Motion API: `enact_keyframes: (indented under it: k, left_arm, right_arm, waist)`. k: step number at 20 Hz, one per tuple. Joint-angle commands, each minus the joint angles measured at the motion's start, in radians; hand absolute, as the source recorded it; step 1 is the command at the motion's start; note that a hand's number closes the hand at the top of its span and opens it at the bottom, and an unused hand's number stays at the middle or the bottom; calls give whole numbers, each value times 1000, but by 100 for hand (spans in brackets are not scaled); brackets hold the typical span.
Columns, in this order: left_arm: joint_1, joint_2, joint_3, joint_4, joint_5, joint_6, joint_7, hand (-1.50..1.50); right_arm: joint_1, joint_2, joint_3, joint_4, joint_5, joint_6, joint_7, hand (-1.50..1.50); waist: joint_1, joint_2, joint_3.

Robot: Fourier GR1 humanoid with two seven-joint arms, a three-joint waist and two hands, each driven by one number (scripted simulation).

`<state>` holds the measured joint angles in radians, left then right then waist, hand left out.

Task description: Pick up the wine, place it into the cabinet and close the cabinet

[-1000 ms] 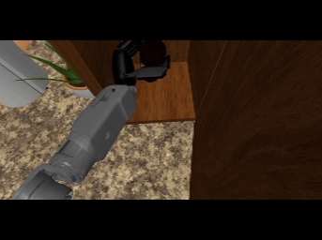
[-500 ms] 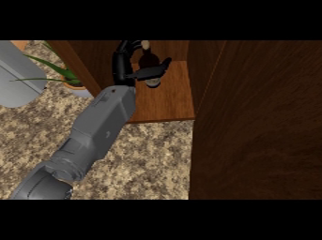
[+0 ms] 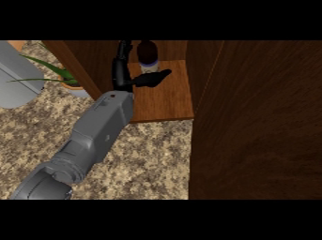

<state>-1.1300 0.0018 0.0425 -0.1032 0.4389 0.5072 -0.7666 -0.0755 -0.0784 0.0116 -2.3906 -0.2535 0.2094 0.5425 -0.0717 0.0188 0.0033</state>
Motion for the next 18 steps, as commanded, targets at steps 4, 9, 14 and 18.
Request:
enact_keyframes:
  k: [4, 9, 14, 18]
  left_arm:
    - [55, 32, 17, 22, -2, 11, -41, -150]
    - [71, 27, 36, -5, 6, -15, -89, -150]
    - [74, 15, 34, 2, -4, -63, -81, -150]
    - [82, 38, 31, 0, -10, -112, -96, -150]
  right_arm:
    - [25, 10, 10, -59, -40, -5, 18, -150]
    - [29, -7, 11, -87, -41, -2, 50, -150]
    - [-19, -18, -46, -5, -77, 11, 14, -150]
    - [-15, 13, 12, -12, -18, -9, 7, -150]
  waist:
    - [-10, 11, -5]
    - [-3, 6, -5]
    - [7, 7, -4]
    - [7, 8, -5]
